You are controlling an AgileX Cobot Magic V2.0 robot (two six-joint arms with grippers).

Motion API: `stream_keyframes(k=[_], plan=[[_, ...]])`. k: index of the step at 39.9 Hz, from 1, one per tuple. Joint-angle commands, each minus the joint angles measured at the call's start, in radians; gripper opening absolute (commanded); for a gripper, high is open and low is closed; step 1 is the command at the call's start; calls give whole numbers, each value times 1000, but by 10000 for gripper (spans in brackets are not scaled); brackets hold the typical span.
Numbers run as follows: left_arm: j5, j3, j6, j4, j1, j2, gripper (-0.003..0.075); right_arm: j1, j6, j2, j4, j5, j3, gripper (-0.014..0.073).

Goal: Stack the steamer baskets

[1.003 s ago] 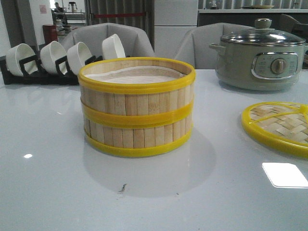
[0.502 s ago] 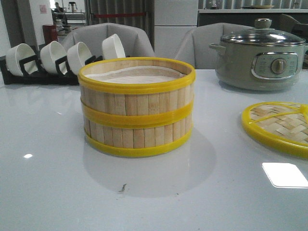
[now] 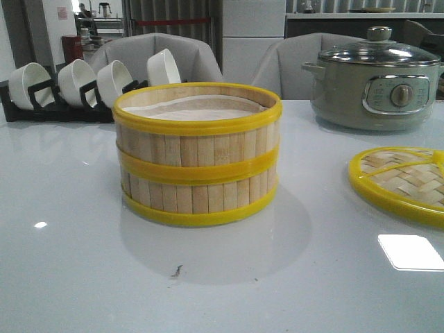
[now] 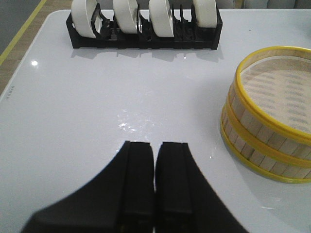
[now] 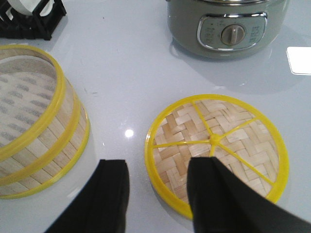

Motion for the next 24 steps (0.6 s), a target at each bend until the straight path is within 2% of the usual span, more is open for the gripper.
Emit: stream_keyframes(k=[1,9,18,24], plan=[[-74,-29,-10,12,-7,-3,88,1,-7,38,-8,-89,-36,391],[-74,-29,-10,12,-7,-3,88,-24,-7,218,-8,-30,-95,321],[-74,-29,-10,12,-7,-3,88,-151,-8,470,-8,113,-306,321],[-74,-29,-10,12,-7,-3,88,-177,-16,618,-8,177,-437,321]])
